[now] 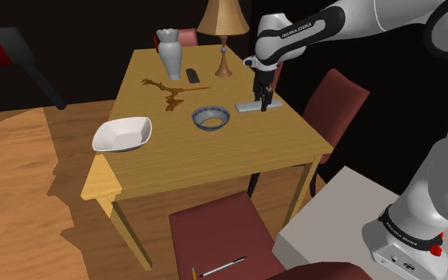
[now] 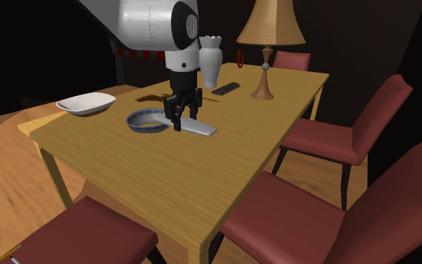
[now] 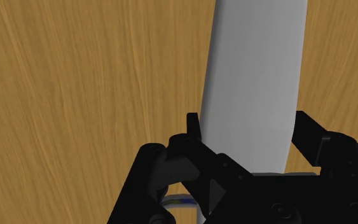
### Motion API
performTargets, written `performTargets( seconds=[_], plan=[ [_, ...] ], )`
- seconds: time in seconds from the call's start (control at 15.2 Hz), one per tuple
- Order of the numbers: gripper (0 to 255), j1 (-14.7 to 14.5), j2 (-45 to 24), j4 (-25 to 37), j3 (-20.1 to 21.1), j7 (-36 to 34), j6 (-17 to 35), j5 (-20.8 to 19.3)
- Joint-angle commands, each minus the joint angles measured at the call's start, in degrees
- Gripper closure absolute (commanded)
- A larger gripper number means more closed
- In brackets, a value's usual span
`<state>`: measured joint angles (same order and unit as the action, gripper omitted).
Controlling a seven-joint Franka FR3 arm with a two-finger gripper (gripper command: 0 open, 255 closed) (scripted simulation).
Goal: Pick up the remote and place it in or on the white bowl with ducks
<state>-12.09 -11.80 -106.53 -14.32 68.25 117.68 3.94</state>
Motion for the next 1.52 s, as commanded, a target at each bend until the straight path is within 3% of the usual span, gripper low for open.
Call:
performTargets(
  seconds=[0.0,0.33,0.73,1.12,1.39,1.45],
  plan=[
    [255,0.02,0.68,0.75,-0.09,-0.03,-1.41,-0.21],
    [255,-0.02,1.74,3.24,-0.17,-0.30,-4.92,-0.58],
    [255,-2.44,-7.46,16.22,2.14,-5.20,-8.77,0.93],
    [255,-4.18,-19.26,34.43,4.02,-9.87,-15.14,2.12],
    [255,-4.57,-30.93,53.86,5.18,-13.10,-22.79,2.90],
    [255,-4.52,-32.37,56.36,5.30,-13.42,-23.83,2.98]
  ],
)
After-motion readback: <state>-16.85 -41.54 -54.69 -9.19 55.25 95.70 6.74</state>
